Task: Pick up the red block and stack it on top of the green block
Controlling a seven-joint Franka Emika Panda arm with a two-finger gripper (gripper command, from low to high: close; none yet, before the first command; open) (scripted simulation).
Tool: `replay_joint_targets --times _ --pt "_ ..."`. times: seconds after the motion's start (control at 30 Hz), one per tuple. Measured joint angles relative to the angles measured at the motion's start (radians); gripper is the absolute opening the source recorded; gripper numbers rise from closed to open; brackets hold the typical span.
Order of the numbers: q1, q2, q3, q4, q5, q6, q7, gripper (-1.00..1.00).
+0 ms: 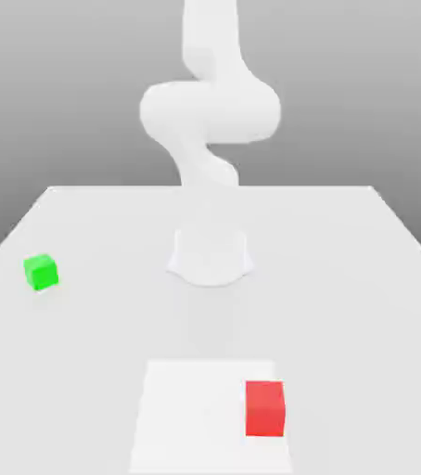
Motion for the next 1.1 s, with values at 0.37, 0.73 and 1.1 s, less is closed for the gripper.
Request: replay_joint_targets --times 0.37,0.73,1.1 --pt "-0.023 0.407 0.091 -0.15 -0.054 0.196 0.123 0.0" --pt "0.01 0.801 0.13 -0.293 -0.043 0.395 0.197 0.0" --pt "0.051 1.01 0.075 -0.273 -0.116 0.563 0.257 -1.0"
